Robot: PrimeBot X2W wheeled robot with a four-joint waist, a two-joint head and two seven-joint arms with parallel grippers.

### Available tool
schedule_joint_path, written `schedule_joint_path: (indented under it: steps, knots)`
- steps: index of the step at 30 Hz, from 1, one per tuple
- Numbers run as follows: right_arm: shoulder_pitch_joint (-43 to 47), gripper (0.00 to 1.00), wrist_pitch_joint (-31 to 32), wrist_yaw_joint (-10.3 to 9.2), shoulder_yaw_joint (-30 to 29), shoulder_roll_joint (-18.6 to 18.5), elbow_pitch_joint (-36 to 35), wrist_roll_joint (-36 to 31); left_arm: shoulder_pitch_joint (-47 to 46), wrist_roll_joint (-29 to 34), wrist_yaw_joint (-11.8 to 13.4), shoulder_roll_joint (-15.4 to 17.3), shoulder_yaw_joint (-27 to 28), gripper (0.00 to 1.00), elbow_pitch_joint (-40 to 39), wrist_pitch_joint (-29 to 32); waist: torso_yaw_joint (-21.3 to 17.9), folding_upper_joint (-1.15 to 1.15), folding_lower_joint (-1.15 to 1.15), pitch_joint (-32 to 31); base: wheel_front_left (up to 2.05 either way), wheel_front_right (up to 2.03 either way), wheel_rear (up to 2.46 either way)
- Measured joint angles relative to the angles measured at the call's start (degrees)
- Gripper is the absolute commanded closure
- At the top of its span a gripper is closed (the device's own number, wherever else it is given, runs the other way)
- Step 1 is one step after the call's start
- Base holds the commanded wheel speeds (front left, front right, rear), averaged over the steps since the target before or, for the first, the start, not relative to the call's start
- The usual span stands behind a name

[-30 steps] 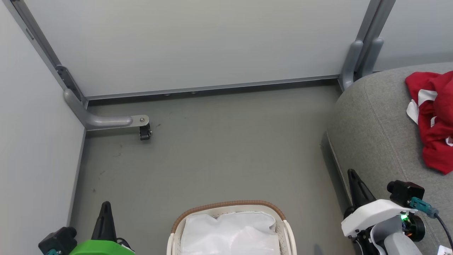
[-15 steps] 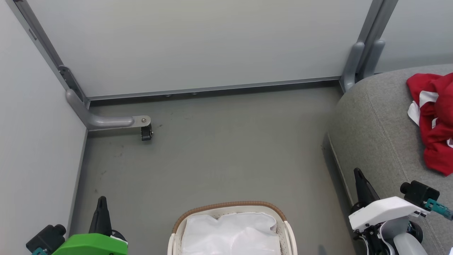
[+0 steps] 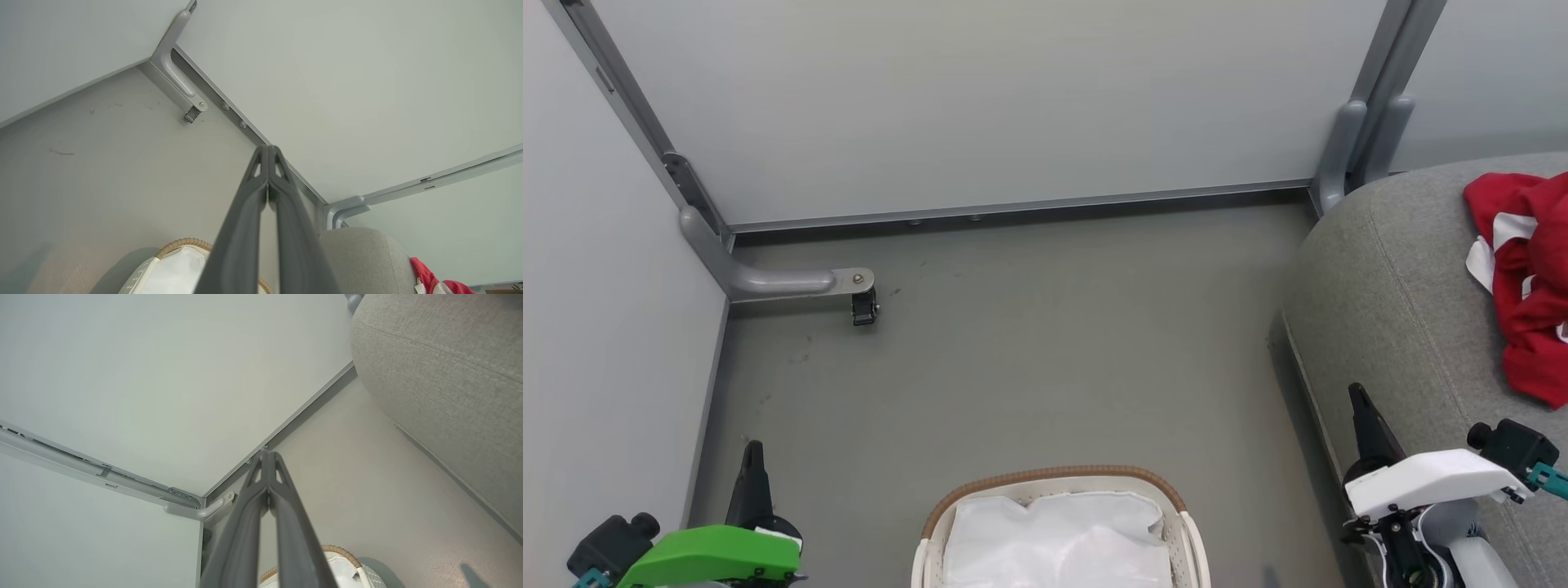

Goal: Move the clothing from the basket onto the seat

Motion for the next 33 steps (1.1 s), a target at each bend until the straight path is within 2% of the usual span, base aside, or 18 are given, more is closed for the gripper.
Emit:
schedule_joint_path:
  steps: [33]
  knots:
    - [0.5, 1.00, 5.2, 0.00, -2.0, -0.2, -3.2, 20.6, -1.9, -18.4, 0.0, 0.0, 1.5, 1.00, -2.0, 5.3, 0.7, 0.00, 0.00, -0.6, 0.00, 0.00, 0.00]
